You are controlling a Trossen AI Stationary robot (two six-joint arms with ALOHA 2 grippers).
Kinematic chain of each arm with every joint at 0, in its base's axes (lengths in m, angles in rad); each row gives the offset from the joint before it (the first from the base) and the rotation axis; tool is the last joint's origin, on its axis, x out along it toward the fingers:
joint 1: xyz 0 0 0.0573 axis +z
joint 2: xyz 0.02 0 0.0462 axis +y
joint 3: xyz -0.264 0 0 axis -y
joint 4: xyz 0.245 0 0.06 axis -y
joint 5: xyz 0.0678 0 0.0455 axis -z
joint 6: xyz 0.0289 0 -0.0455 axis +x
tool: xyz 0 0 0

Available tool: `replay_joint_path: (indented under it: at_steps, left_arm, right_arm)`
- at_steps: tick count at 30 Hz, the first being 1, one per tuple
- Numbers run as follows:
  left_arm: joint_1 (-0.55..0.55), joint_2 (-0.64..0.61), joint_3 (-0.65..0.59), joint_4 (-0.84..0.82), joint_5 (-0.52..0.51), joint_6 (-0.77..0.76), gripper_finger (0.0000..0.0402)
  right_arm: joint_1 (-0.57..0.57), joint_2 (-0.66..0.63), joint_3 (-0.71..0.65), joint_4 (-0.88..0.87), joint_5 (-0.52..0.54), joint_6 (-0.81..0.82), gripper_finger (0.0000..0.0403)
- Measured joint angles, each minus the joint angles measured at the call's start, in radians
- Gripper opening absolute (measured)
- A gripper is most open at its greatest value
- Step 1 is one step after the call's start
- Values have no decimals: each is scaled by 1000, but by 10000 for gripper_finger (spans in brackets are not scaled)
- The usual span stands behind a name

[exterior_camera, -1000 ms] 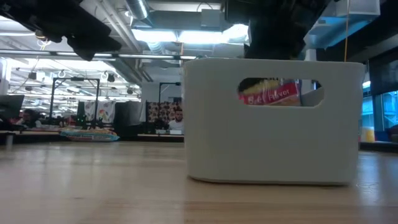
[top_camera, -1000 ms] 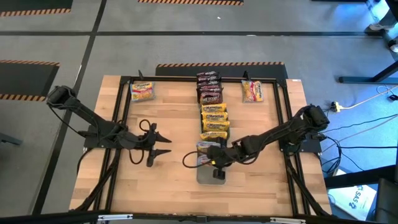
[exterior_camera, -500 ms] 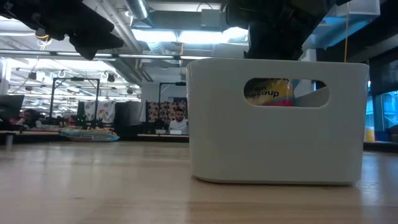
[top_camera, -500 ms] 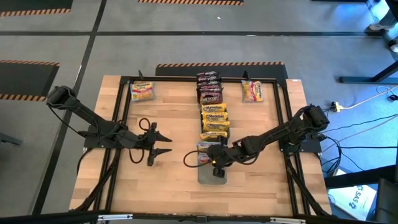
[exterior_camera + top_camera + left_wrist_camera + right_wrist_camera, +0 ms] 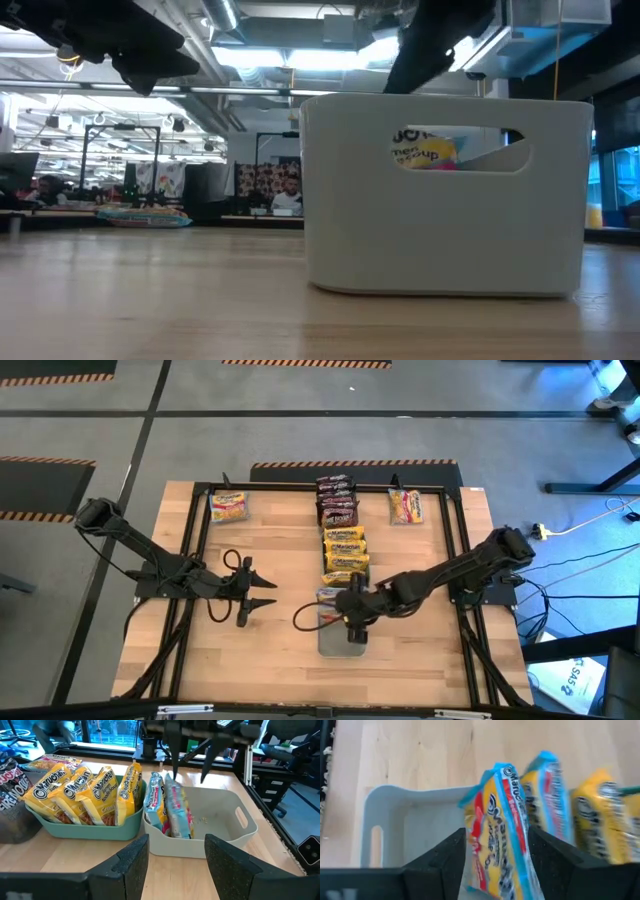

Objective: Sort Maruchan noodles
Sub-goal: Put the blue noodle pack into the gray bin

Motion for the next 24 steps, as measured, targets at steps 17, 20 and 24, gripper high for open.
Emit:
replay_joint_path:
  at_steps: [17, 20, 24]
  left_arm:
    - [0, 0, 0, 0, 0, 0, 186]
    - [0, 0, 0, 0, -2, 0, 185]
    - [0, 0, 0, 1, -13, 0, 185]
  right_arm:
    - [-331, -461, -369, 12, 124, 32, 182]
    - [-422, -539, -437, -16, 278, 101, 182]
    - [-579, -611, -506, -43, 372, 230, 182]
